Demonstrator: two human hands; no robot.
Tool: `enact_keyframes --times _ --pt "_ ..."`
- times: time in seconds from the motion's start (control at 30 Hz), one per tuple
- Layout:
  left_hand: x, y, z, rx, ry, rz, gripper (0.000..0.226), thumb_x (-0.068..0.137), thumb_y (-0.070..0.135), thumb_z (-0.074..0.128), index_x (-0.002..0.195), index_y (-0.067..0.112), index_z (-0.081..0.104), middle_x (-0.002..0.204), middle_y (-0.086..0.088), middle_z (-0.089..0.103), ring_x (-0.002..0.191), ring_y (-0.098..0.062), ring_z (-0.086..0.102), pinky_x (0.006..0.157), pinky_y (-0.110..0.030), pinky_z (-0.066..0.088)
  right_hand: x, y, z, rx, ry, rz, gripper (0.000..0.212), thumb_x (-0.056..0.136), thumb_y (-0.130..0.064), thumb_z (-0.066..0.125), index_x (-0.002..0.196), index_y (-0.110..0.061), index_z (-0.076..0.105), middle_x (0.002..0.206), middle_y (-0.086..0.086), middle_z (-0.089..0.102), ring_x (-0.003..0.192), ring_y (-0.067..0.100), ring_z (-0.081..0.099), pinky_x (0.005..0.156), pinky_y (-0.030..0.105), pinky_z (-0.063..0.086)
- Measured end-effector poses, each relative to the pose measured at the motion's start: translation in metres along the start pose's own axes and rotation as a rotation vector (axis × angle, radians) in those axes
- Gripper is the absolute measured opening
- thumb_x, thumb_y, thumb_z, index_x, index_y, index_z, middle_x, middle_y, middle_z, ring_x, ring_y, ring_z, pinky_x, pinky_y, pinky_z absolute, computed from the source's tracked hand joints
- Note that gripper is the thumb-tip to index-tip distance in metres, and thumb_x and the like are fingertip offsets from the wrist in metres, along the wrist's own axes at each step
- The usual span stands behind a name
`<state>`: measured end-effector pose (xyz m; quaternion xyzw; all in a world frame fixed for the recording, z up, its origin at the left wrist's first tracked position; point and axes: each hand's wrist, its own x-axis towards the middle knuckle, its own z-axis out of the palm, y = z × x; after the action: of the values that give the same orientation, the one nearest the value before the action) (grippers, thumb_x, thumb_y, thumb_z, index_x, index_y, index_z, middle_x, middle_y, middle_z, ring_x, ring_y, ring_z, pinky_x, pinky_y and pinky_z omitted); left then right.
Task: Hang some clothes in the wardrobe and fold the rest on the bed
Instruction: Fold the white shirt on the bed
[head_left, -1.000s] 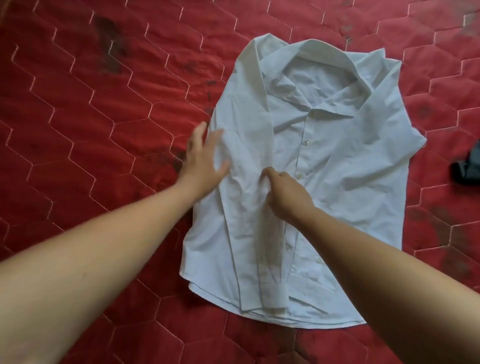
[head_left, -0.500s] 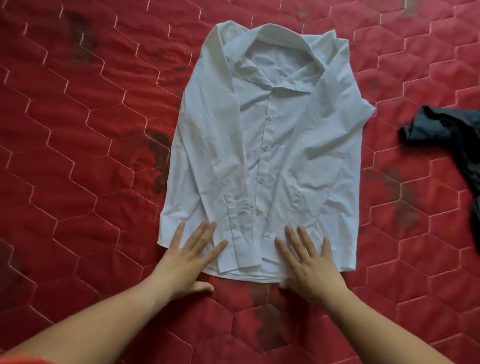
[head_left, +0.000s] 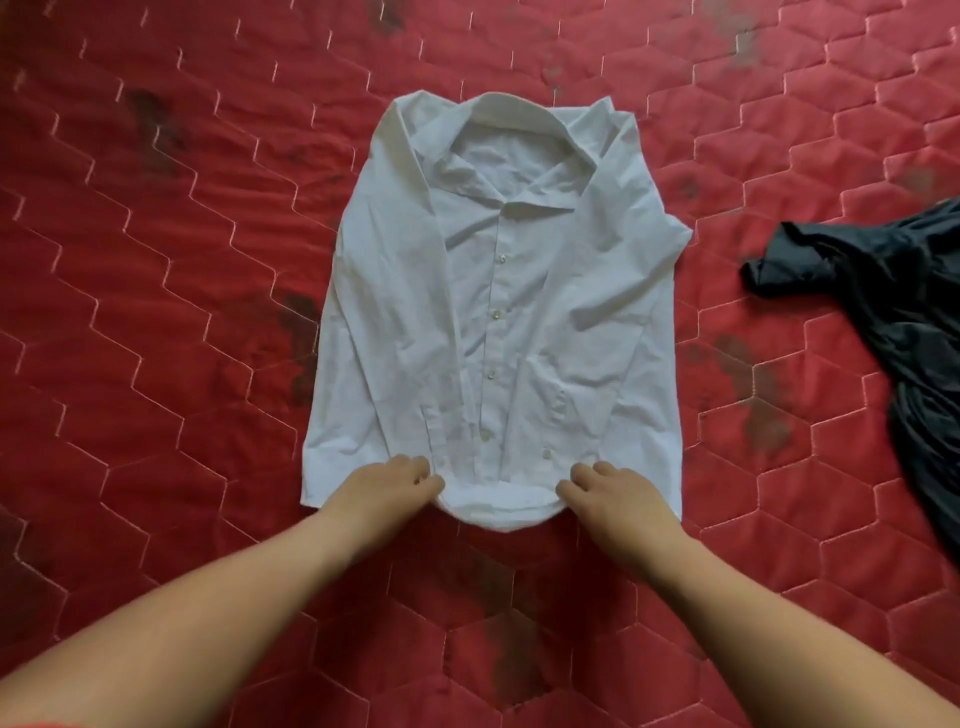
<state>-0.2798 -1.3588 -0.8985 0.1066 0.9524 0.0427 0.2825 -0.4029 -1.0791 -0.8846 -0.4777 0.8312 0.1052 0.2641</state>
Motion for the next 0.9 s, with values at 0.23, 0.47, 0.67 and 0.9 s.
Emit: enact_keyframes --times 0.23,0.47,0.67,0.9 --pt "0.085 -0.093 -0.138 0.157 0.444 -0.366 0.053 0.081 -0.002 0.055 0.128 0.02 0.047 0.113 -0.008 0.054 0.102 -0.034 0.055 0.082 -0.044 0.04 0.075 0.084 -0.131 -0.195 0.338 0.14 0.035 0.092 -0.008 0.046 0.127 -0.013 0.049 0.114 0.011 0.052 0.103 0.035 0.054 0.076 0.043 0.045" --pt "0.108 -0.088 -0.113 0.181 0.348 -0.299 0.074 0.08 0.01 0.065 0.146 0.023 0.035 0.155 -0.014 0.026 0.142 -0.034 0.024 0.11 -0.051 0.025 0.115 0.069 -0.122 -0.218 0.228 0.146 0.039 0.09 -0.017 0.053 0.129 -0.016 0.051 0.126 0.011 0.05 0.118 0.034 0.048 0.09 0.045 0.041" --pt "0.099 -0.068 -0.045 0.113 0.084 -0.285 0.062 0.084 0.014 0.06 0.139 0.026 0.035 0.135 -0.008 0.037 0.12 -0.03 0.042 0.083 -0.044 0.042 0.115 0.047 -0.045 -0.144 0.049 0.253 0.044 0.095 -0.011 0.049 0.137 -0.017 0.039 0.132 0.01 0.045 0.118 0.033 0.048 0.082 0.043 0.044" --pt "0.111 -0.077 -0.045 0.127 0.046 -0.248 0.033 0.093 0.002 0.046 0.124 0.012 0.049 0.117 -0.009 0.053 0.107 -0.033 0.055 0.065 -0.038 0.037 0.121 0.052 -0.031 -0.135 0.038 0.175 0.027 0.094 -0.005 0.041 0.119 -0.01 0.049 0.115 0.009 0.059 0.106 0.033 0.059 0.068 0.038 0.037"
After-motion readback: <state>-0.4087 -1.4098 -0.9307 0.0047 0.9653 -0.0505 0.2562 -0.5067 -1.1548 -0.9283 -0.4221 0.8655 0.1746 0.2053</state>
